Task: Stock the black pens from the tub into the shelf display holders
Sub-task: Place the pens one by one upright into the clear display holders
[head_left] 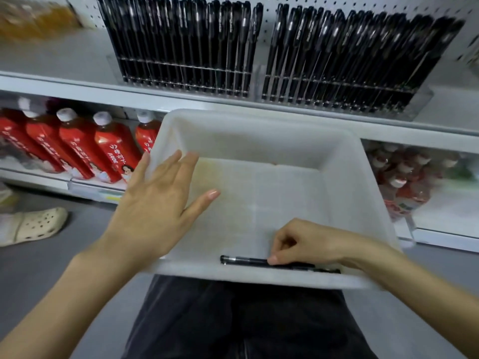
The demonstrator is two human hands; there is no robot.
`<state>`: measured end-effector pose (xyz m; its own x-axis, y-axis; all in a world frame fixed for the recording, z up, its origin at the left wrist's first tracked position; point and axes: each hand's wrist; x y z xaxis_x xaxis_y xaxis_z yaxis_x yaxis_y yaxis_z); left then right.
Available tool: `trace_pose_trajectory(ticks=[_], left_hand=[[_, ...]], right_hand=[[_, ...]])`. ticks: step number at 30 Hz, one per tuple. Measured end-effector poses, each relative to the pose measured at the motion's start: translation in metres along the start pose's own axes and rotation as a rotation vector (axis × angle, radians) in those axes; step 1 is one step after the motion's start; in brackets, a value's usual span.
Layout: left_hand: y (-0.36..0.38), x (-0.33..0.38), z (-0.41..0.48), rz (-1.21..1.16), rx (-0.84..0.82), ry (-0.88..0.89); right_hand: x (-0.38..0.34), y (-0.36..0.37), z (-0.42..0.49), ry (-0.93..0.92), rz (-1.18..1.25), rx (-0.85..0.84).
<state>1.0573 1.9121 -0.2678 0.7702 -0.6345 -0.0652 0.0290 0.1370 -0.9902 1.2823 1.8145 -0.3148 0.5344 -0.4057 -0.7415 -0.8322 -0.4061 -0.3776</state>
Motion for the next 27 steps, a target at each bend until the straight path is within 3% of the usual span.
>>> trace_pose_trajectory(ticks=[8, 12, 16, 20, 24, 27], left_hand=[[0.002, -0.002, 0.003, -0.018, 0.004, 0.019], [-0.006, 0.001, 0.010, -0.172, 0.044, 0.015], [-0.017, 0.024, 0.031, -0.471, 0.108, 0.031], [-0.031, 0.055, 0.068, -0.981, 0.064, 0.004], [-0.052, 0.084, 0.102, -1.384, 0.027, -0.080], [-0.063, 0.102, 0.118, -1.493, 0.019, -0.058]], right_hand=[[0.000, -0.002, -0.002, -0.019, 0.036, -0.025], [-0.006, -0.015, -0.005, -0.101, 0.076, 0.098], [-0.016, -0.042, -0.022, -0.205, 0.360, 0.278], [-0.025, -0.067, -0.039, -0.296, 0.716, 0.378], [-0.030, -0.084, -0.051, -0.351, 0.838, 0.434], [-0.030, -0.093, -0.056, -0.378, 0.916, 0.444]])
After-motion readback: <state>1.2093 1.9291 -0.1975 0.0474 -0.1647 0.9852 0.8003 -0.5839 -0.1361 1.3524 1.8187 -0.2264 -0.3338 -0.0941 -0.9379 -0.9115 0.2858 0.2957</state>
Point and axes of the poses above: each hand's wrist, its own z-axis towards the middle knuckle, its own y-axis out of the palm, x = y × z, and after that the axes turned 9 degrees about z, right-handed
